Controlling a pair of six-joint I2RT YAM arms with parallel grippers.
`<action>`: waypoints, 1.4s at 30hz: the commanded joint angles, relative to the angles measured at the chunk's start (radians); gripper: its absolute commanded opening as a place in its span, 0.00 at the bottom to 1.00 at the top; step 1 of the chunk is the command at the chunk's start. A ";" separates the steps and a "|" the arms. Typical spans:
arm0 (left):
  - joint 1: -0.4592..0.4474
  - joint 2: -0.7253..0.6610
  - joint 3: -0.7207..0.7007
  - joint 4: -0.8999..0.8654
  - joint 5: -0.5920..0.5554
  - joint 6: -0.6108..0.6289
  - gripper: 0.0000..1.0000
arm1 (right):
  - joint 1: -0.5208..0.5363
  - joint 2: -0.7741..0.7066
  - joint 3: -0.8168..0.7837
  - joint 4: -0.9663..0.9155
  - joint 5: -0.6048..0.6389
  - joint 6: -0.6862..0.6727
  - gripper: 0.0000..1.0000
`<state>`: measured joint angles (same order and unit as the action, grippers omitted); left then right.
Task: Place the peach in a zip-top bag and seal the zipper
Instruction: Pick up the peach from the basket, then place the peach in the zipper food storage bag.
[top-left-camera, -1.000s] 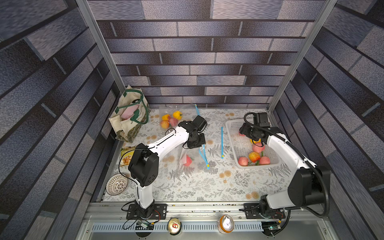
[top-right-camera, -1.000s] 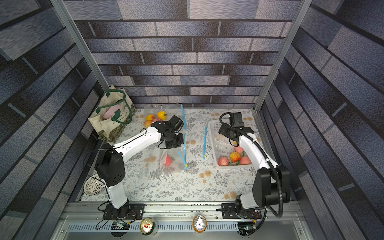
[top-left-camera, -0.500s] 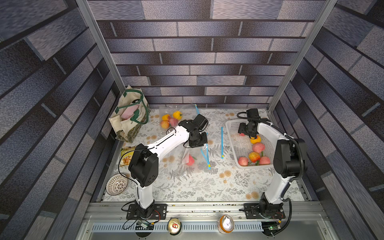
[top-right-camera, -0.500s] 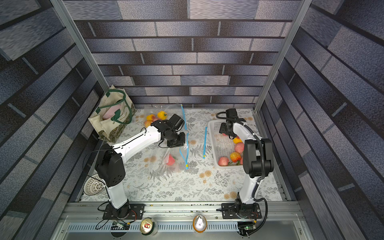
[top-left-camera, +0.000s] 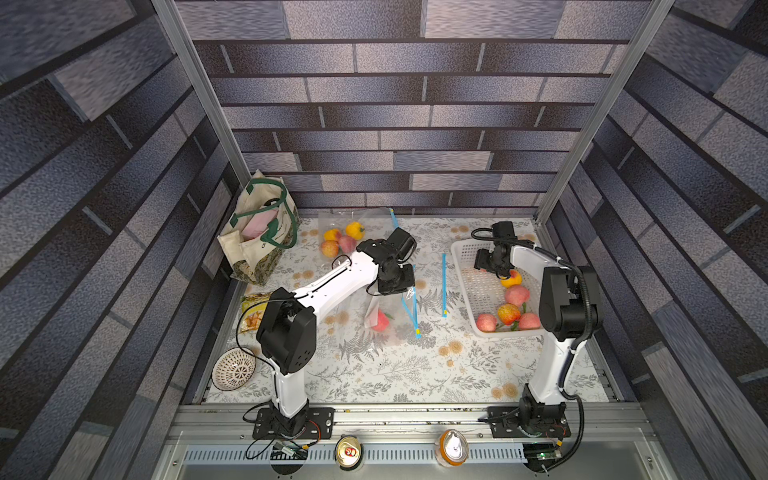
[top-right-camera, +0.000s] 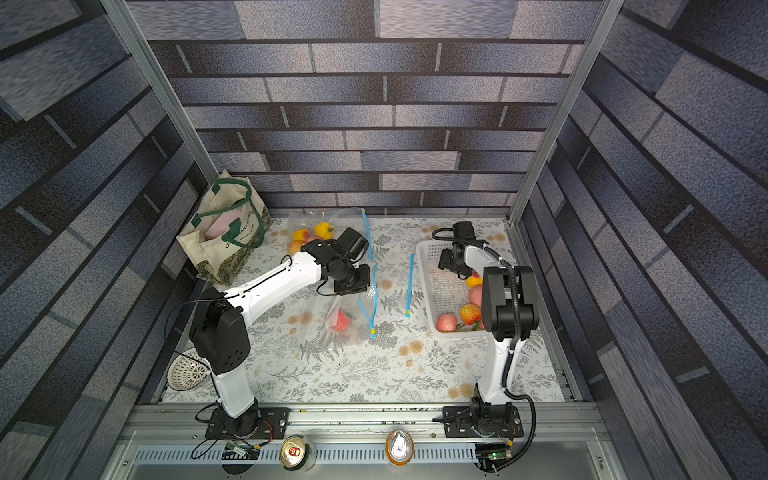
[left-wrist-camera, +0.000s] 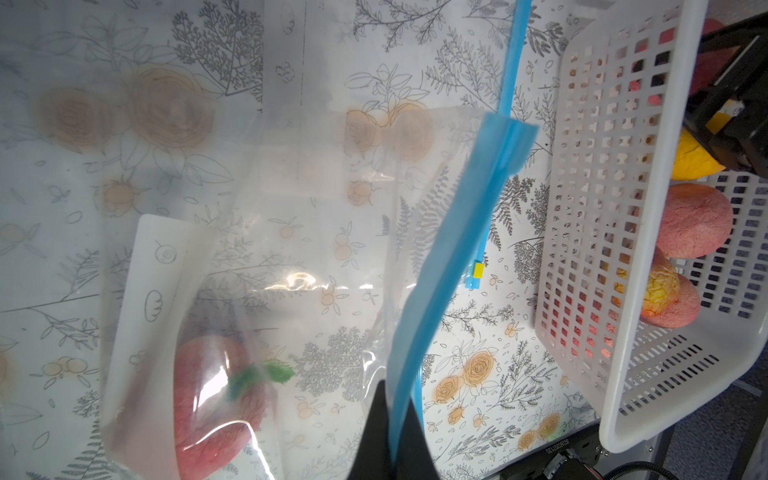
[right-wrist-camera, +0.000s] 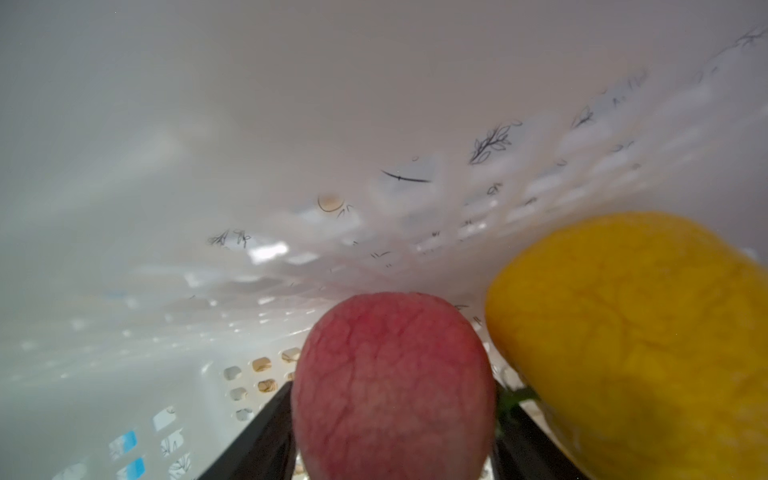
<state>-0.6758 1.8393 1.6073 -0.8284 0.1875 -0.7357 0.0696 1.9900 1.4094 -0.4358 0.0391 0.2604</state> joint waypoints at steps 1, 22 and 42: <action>-0.009 -0.046 0.025 -0.020 0.018 0.018 0.00 | -0.001 0.012 0.035 0.026 -0.019 -0.007 0.65; 0.027 -0.054 0.038 -0.009 0.073 0.051 0.00 | 0.233 -0.665 -0.330 -0.047 -0.366 0.176 0.55; 0.039 -0.074 0.006 0.040 0.139 0.021 0.00 | 0.613 -0.604 -0.493 0.373 -0.502 0.400 0.53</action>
<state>-0.6338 1.7893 1.6165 -0.7921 0.3069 -0.7101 0.6613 1.3598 0.8768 -0.0814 -0.4583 0.6758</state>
